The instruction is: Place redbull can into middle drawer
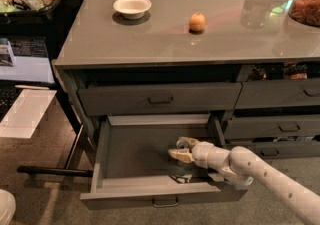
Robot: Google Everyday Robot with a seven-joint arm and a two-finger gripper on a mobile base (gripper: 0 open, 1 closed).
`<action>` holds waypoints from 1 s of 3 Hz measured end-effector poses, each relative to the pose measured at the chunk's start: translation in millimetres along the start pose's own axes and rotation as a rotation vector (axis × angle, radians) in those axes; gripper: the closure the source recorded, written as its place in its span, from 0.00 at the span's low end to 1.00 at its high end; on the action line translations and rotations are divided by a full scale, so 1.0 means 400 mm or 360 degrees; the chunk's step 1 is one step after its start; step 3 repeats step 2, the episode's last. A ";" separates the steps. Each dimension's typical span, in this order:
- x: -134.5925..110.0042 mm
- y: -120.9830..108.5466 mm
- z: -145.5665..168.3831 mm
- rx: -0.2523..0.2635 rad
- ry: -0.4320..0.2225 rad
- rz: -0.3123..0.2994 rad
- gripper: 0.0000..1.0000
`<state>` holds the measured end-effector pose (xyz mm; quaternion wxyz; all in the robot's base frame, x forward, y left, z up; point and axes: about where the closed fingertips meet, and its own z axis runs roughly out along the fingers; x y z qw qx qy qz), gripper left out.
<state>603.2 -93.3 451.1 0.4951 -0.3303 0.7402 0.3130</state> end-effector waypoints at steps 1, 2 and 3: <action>-0.006 0.001 0.003 -0.0016 -0.0022 0.0014 0.00; -0.006 0.001 0.003 -0.0016 -0.0022 0.0014 0.00; -0.006 0.001 0.003 -0.0016 -0.0022 0.0014 0.00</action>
Offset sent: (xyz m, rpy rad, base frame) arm 0.0009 0.0013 0.0018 0.0173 0.0006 0.0045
